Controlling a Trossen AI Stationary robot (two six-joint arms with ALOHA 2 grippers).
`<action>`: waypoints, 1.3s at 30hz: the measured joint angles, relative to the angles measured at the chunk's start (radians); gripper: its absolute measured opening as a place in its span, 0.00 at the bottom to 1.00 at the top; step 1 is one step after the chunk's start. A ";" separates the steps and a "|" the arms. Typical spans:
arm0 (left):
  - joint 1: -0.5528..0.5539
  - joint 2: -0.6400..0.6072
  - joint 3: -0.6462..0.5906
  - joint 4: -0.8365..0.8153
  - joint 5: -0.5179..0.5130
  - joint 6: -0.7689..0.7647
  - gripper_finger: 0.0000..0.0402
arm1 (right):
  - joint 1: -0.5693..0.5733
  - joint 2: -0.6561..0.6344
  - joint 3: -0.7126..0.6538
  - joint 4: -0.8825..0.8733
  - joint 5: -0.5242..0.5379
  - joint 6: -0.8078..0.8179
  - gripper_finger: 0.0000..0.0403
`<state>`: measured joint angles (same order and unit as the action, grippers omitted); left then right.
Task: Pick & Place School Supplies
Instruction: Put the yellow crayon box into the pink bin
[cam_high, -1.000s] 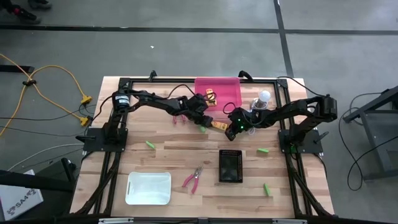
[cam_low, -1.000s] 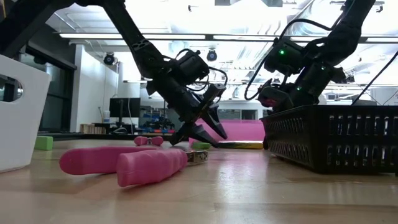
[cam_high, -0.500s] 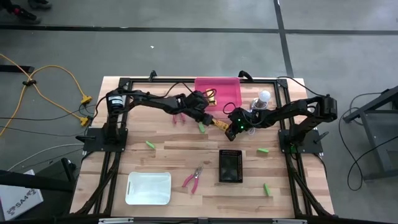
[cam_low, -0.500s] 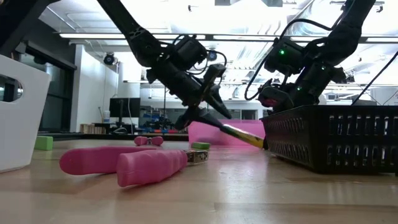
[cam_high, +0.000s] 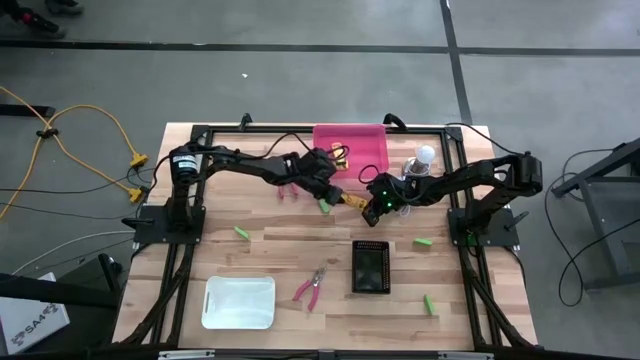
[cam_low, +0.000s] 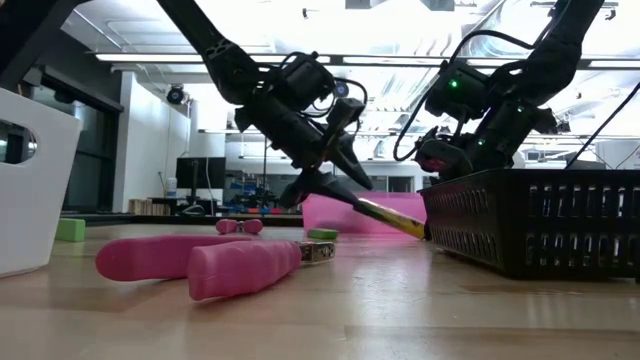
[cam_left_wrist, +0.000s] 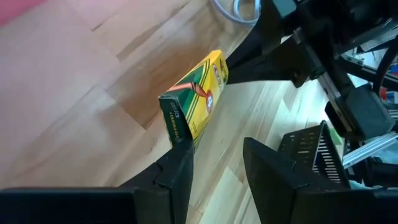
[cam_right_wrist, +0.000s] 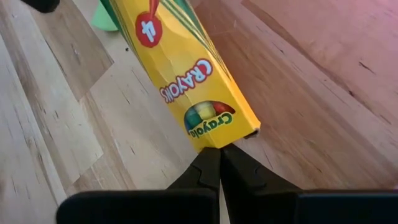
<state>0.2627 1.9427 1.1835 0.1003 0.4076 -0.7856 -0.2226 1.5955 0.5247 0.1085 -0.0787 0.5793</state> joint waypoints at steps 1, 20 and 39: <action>-0.001 0.000 0.000 -0.008 0.001 0.000 0.34 | 0.000 0.000 0.000 0.000 0.000 0.000 0.01; -0.027 0.037 -0.002 -0.051 -0.063 0.004 0.34 | 0.000 0.001 -0.002 0.039 -0.016 0.000 0.01; -0.027 0.037 -0.002 -0.028 -0.062 0.008 0.34 | 0.001 -0.010 -0.003 0.057 -0.012 -0.054 0.01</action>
<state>0.2352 1.9800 1.1812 0.0727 0.3459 -0.7776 -0.2218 1.5860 0.5217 0.1653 -0.0903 0.5254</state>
